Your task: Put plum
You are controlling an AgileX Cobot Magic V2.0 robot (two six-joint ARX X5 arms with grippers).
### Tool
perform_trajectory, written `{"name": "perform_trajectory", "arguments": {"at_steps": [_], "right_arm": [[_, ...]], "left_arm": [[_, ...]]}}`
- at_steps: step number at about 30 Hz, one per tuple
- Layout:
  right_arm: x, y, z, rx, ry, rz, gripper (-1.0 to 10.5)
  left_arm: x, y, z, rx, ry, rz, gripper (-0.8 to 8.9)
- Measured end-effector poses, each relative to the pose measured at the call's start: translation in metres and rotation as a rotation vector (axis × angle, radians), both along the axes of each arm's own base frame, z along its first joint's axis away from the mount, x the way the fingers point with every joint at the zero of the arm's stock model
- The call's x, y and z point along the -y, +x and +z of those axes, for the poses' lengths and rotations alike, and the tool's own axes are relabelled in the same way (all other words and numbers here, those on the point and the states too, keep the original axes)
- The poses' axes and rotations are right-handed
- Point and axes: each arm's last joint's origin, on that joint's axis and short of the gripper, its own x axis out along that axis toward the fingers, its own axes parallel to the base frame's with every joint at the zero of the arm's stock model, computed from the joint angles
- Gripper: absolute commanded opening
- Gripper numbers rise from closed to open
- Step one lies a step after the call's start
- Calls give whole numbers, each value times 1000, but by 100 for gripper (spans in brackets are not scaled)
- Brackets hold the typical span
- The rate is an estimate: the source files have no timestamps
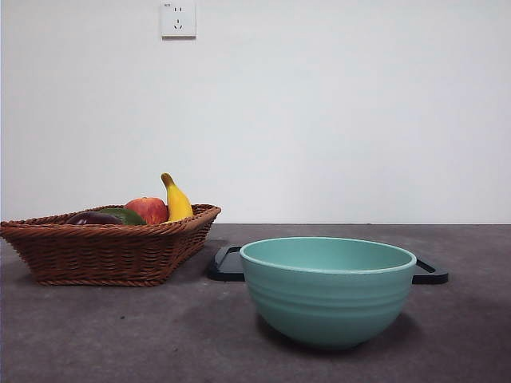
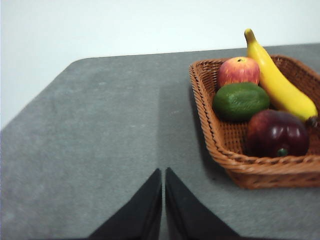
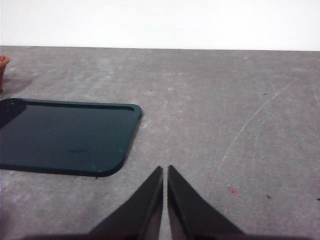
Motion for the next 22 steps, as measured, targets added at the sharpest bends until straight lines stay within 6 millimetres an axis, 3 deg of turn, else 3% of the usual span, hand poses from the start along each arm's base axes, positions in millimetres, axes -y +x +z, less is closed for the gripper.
{"name": "perform_trajectory", "arguments": {"at_steps": [9,18,22], "right_arm": [[-1,0,4,32,87,16,5],[-1,0,5,25,173,7,5],[-1,-2,18,55,207,5,5]], "left_arm": [[0,0,0,3,-316,48,9],[1,0,1,-4,-447,36,9],[2,-3,10,-8,-495,20,10]]}}
